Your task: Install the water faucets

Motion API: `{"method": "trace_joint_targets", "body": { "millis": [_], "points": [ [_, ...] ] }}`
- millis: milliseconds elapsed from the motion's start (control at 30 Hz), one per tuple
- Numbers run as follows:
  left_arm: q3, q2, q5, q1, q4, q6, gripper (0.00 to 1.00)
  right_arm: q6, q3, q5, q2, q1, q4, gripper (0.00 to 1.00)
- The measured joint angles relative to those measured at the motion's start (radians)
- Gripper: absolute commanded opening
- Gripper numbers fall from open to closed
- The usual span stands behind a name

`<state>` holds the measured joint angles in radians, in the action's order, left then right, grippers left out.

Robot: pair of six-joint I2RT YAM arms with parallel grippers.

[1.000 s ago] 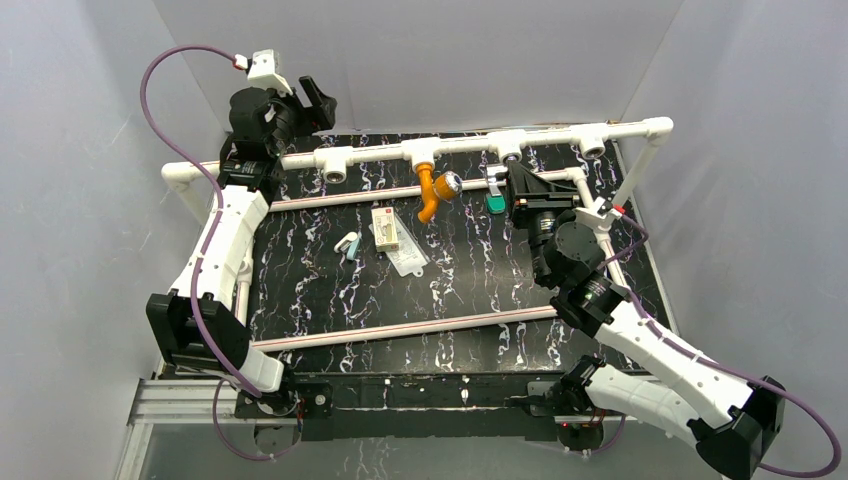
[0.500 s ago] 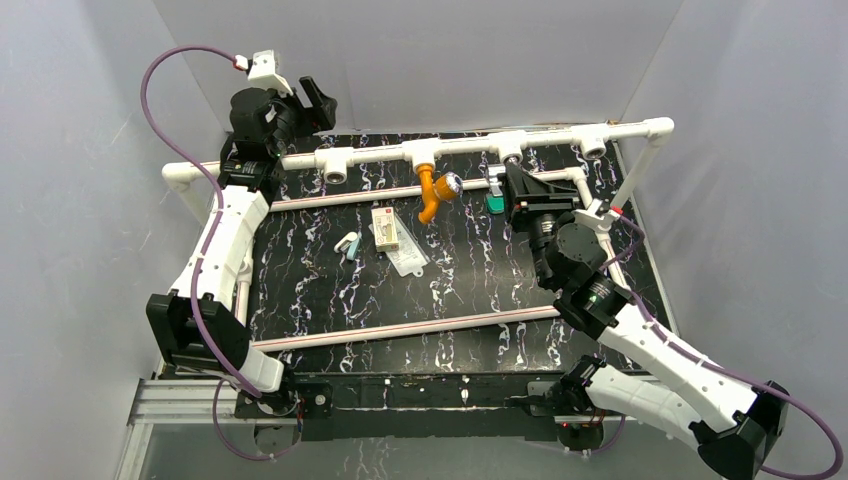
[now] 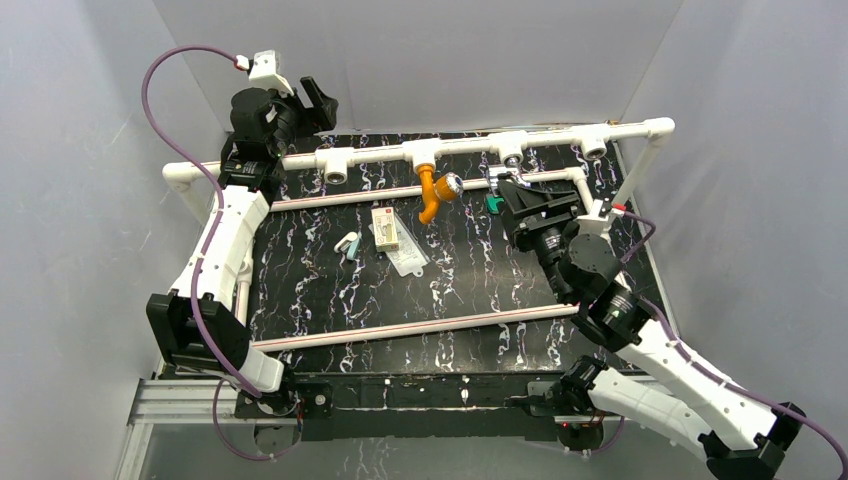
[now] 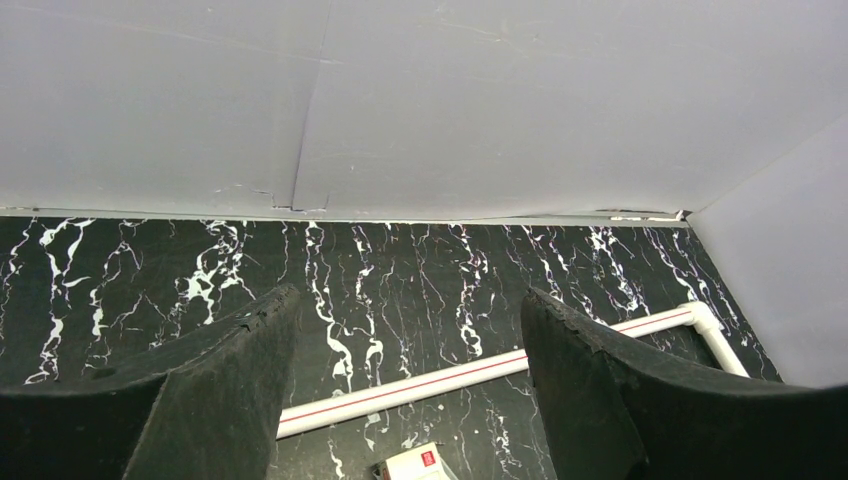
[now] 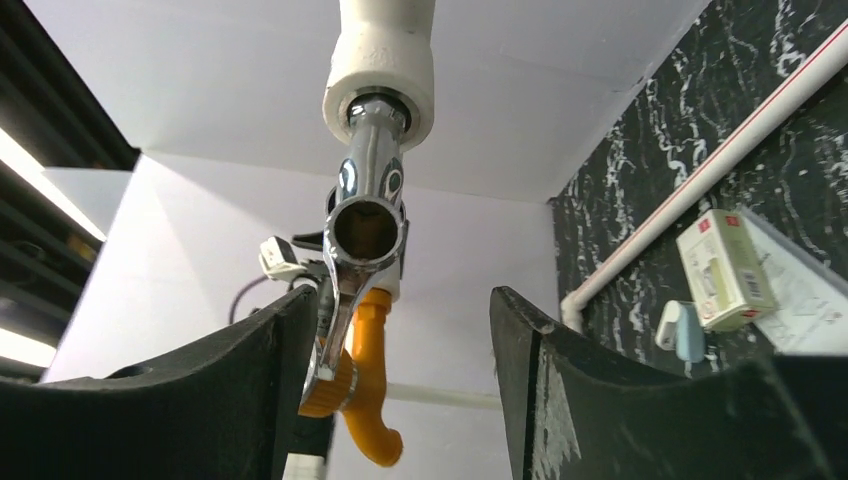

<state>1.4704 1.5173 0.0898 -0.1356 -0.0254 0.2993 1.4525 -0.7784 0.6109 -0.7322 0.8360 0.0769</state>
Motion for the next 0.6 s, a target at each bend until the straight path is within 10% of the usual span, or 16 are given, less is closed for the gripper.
{"method": "trace_joint_targets", "body": {
  "millis": [600],
  "points": [
    [0.0, 0.0, 0.0, 0.0, 0.0, 0.0, 0.78, -0.9, -0.183, -0.074, 0.152, 0.0, -0.28, 0.73]
  ]
}}
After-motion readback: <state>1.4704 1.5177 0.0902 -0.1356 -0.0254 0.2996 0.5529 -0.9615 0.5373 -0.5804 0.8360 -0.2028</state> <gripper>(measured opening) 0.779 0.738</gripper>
